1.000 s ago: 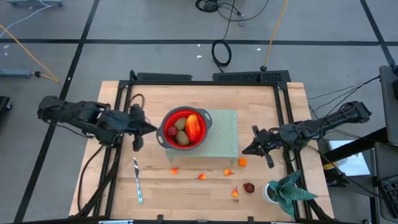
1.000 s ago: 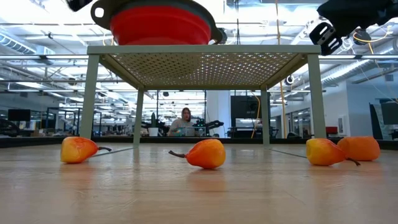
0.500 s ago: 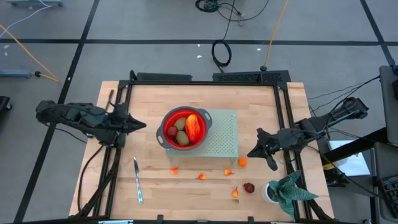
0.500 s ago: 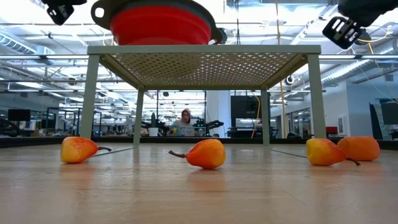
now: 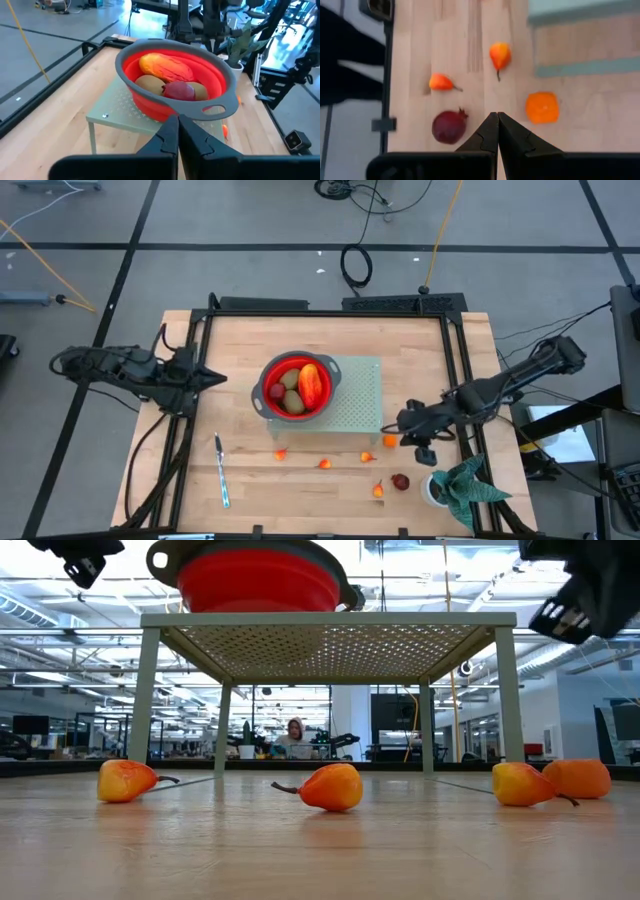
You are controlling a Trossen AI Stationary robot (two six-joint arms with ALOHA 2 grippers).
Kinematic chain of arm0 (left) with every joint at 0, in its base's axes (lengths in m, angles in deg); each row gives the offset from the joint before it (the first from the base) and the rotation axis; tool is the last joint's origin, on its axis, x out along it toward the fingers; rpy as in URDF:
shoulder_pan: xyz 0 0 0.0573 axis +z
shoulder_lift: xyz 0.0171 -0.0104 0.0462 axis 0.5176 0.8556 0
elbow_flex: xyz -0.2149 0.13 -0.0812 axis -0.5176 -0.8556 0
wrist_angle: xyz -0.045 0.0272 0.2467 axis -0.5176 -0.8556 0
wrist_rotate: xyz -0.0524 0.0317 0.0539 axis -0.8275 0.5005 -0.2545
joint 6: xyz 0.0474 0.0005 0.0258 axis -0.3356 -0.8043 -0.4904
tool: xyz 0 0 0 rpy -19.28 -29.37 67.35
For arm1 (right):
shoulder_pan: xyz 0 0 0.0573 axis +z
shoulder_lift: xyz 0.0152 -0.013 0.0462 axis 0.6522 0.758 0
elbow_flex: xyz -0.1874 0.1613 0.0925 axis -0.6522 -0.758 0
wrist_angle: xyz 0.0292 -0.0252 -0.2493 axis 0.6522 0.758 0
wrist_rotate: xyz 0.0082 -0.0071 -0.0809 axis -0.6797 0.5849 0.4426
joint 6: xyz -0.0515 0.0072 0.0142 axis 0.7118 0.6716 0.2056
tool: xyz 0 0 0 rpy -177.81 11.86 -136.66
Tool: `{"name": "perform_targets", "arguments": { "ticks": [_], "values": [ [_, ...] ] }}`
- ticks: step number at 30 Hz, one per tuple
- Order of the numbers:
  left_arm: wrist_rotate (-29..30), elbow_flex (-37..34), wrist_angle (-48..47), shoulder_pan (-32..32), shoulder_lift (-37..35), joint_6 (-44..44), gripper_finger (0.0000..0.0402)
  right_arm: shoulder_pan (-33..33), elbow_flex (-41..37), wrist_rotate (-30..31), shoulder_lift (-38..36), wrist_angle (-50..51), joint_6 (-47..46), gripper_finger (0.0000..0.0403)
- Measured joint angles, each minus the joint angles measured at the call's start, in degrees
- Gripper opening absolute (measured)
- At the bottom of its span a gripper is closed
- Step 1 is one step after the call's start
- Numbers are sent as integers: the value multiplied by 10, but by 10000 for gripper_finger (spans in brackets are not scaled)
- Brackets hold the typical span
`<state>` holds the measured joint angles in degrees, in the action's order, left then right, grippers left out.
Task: Pick & Place Fruit
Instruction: Put the orange fruit into the strainer
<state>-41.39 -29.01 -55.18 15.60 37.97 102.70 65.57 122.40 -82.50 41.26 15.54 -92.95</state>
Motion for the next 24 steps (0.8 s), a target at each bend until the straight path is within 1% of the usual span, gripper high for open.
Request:
{"name": "perform_targets", "arguments": {
  "ticks": [4, 9, 12, 18, 24],
  "values": [
    [0, -5, 0, 0, -11, -6, 5, 0, 0, -5, 27, 0, 11, 0],
    [5, -5, 0, 1, -15, -27, 2, 0, 0, -4, 43, 0, 12, 0],
    [6, -5, 0, 1, -15, -33, 6, 0, 0, -1, 48, 1, 12, 2],
    [0, -5, 0, 1, -15, -36, 4, -17, 0, 1, 50, 4, 12, 26],
    [-15, -5, 0, 1, -15, -27, 2, -32, 0, 0, 50, 14, 16, 60]
  ]
}}
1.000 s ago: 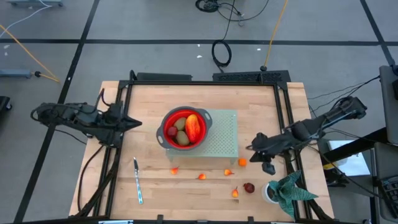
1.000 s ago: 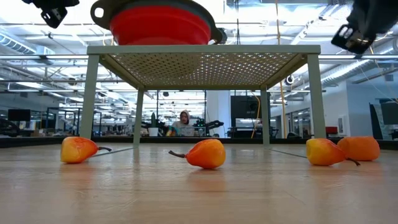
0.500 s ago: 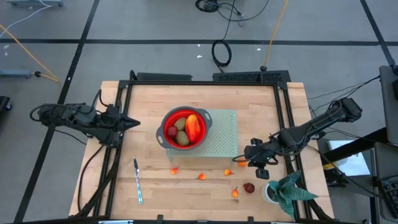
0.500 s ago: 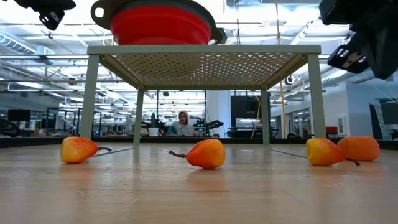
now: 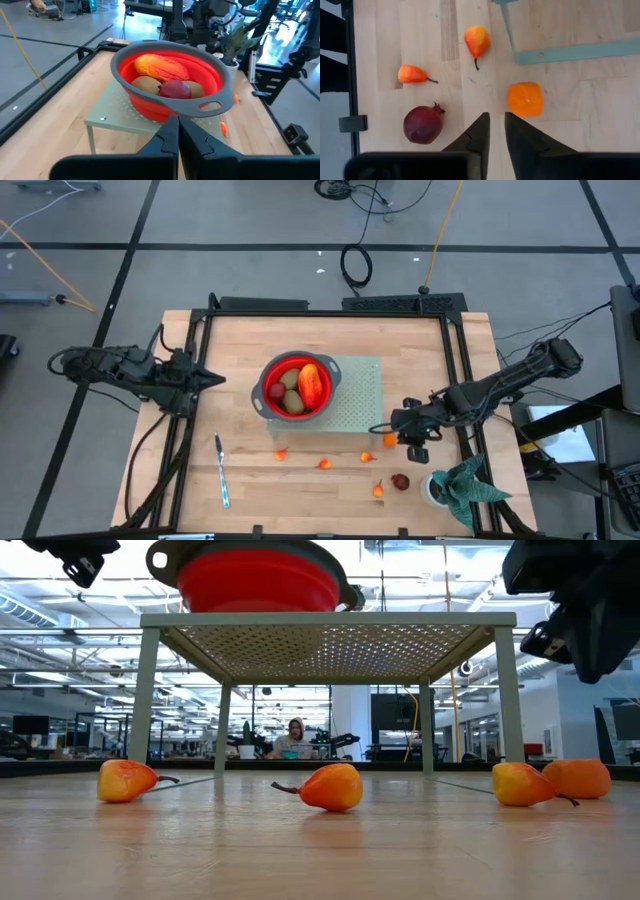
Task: Pick & Place Fruit
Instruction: Put the orange fruit into the strainer
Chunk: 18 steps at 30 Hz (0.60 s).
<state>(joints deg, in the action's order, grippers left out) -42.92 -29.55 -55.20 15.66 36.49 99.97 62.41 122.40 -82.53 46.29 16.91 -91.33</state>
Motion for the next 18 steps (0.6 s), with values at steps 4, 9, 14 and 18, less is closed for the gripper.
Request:
{"name": "perform_targets", "arguments": {
  "ticks": [4, 9, 14, 18],
  "values": [
    [-1, 0, 0, 0, 0, 0, 5, 0, 0, 0, 0, 0, 0, 89],
    [-24, 0, 0, 0, 0, -6, 5, 0, 0, 0, 0, 0, -4, 131],
    [-52, -35, 79, 0, 0, -18, 2, 0, 0, 14, 0, 0, -8, 171],
    [-87, -84, 128, 0, 0, -21, 6, 0, 0, 15, 0, -2, -9, 196]
  ]
}}
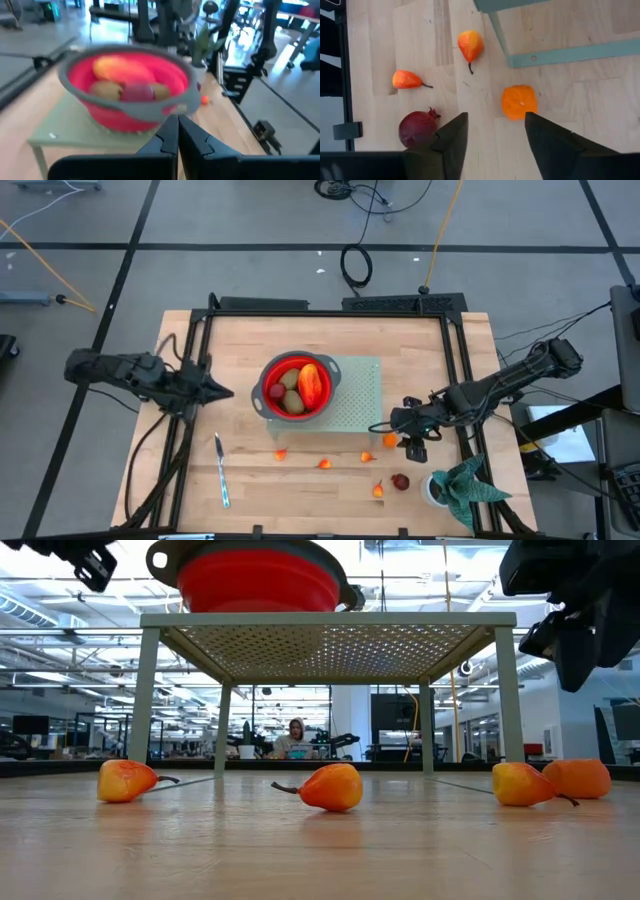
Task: Pick & Place Fruit
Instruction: Put the orange fruit into the strainer
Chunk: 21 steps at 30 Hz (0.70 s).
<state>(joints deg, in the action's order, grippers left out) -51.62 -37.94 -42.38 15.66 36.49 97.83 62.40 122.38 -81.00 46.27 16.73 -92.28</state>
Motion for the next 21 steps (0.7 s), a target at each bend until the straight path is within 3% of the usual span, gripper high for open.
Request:
{"name": "perform_targets", "arguments": {
  "ticks": [6, 21],
  "values": [
    [0, -29, 0, 1, -19, 11, 4, 0, 0, 0, 0, -1, -10, 217],
    [32, -114, 7, 1, -180, 4, 5, 0, -33, 14, 0, -40, -59, 225]
  ]
}}
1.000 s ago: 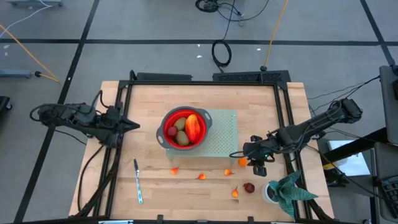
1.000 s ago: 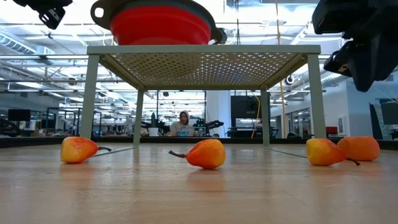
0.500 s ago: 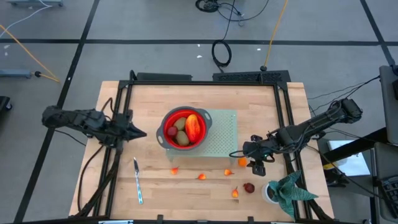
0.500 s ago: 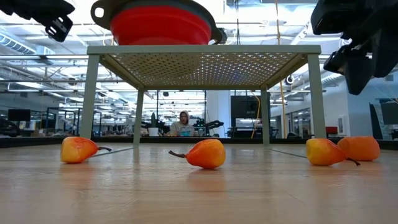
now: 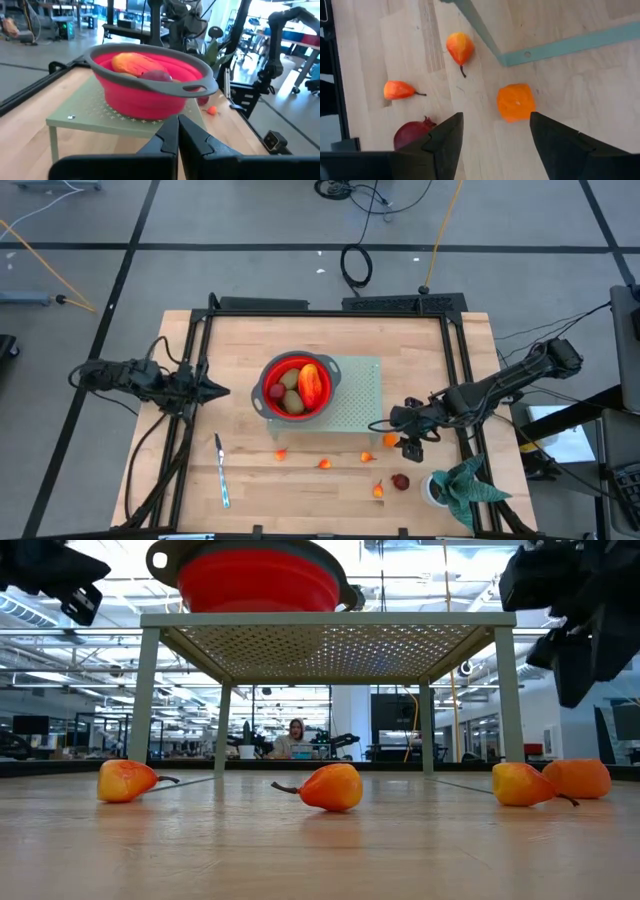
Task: Pick & Place Fruit
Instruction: Put the orange fruit into the strainer
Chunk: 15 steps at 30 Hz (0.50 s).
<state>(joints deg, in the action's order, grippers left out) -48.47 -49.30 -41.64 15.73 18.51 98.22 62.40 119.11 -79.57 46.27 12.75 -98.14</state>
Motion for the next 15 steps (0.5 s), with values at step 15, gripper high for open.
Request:
{"name": "perform_targets", "arguments": {
  "ticks": [15],
  "values": [
    [17, -9, -1, 0, -2, -10, 2, 0, -73, 44, 0, -109, 2, 227]
  ]
}}
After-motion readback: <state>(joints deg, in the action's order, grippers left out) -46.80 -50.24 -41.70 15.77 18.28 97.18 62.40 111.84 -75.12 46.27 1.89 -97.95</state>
